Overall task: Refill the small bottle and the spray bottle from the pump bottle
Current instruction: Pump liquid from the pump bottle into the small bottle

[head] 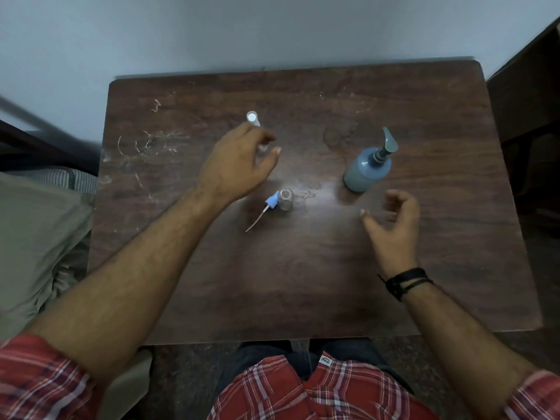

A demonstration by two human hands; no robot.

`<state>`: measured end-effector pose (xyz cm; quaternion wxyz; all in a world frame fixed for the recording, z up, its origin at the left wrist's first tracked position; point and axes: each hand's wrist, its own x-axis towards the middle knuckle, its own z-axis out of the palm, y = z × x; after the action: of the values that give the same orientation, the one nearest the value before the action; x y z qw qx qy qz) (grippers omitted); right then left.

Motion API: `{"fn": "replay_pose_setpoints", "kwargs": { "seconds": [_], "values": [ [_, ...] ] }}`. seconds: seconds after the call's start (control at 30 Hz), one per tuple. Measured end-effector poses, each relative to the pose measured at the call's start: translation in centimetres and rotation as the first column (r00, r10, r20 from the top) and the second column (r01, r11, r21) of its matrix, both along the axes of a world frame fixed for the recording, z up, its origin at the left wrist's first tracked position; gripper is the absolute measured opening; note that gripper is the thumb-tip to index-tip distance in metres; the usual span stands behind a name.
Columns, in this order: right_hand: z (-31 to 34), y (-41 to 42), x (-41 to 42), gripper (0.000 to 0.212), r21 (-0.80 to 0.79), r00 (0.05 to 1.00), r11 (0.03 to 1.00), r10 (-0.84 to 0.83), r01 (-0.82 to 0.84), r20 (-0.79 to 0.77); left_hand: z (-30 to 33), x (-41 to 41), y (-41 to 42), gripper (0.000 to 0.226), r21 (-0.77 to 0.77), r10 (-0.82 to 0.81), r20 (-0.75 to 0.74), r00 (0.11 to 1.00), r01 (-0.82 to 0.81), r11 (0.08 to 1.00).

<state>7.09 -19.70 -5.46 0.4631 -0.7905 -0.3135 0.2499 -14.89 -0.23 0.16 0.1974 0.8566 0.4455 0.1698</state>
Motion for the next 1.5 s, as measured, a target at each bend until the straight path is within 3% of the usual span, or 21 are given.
{"fn": "replay_pose_setpoints", "kwargs": {
  "seconds": [0.1,0.23,0.4,0.5,0.73,0.9,1.0,1.1,1.23,1.3,1.4,1.5],
  "values": [
    [0.5,1.1,2.2,0.076,-0.020,0.999,0.999,-0.044,0.043,-0.027,2.1,5.0,0.1,0.035,-0.025,-0.190,-0.010,0.982,0.190,0.982],
    [0.5,3.3,4.5,0.103,-0.053,0.992,0.994,0.089,-0.094,-0.093,2.4,10.7,-0.2,0.043,-0.151,-0.383,-0.087,0.920,0.368,0.918],
    [-0.9,5.7,6.1,0.102,-0.046,0.941,0.949,0.301,-0.311,-0.152,0.9,14.5,-1.0,0.046,-0.288,-0.462,-0.078,0.883,0.424,0.859],
    [-1.3,6.2,6.3,0.083,-0.027,0.934,0.946,0.315,-0.324,-0.167,-0.3,15.2,-1.0,0.038,-0.298,-0.450,-0.028,0.892,0.422,0.856],
    [-1.3,6.3,6.5,0.076,-0.040,0.940,0.940,0.334,-0.338,-0.074,-2.7,15.2,-0.9,0.039,-0.211,-0.447,0.036,0.894,0.444,0.871],
    [-1.4,6.4,5.6,0.057,-0.044,0.958,0.957,0.285,-0.286,-0.010,-4.2,15.4,-3.0,0.045,-0.113,-0.222,0.118,0.968,0.235,0.965],
    [-1.9,6.4,5.5,0.055,-0.053,0.964,0.963,0.266,-0.264,0.025,-4.4,15.8,-4.7,0.057,-0.212,-0.065,0.189,0.980,0.105,0.972],
    [-2.0,6.5,5.6,0.053,-0.060,0.966,0.965,0.256,-0.254,0.026,-4.5,15.5,-5.7,0.063,-0.287,-0.092,0.249,0.964,0.164,0.944],
    [-2.0,6.2,5.5,0.057,-0.021,0.965,0.965,0.263,-0.263,-0.005,-4.7,13.4,-5.9,0.030,-0.193,-0.016,0.369,0.929,0.094,0.977],
    [-2.0,6.2,5.4,0.058,-0.020,0.964,0.963,0.267,-0.267,-0.001,-4.5,13.0,-5.8,0.030,-0.220,-0.015,0.352,0.936,0.098,0.971],
    [-2.0,6.3,5.4,0.059,-0.028,0.964,0.963,0.267,-0.267,0.004,-3.9,14.0,-5.2,0.048,-0.271,-0.117,0.279,0.953,0.195,0.943],
    [-2.1,6.2,5.6,0.060,-0.037,0.962,0.961,0.274,-0.274,0.007,-3.5,15.0,-4.4,0.038,-0.301,-0.142,0.266,0.953,0.223,0.927]
  ]
}}
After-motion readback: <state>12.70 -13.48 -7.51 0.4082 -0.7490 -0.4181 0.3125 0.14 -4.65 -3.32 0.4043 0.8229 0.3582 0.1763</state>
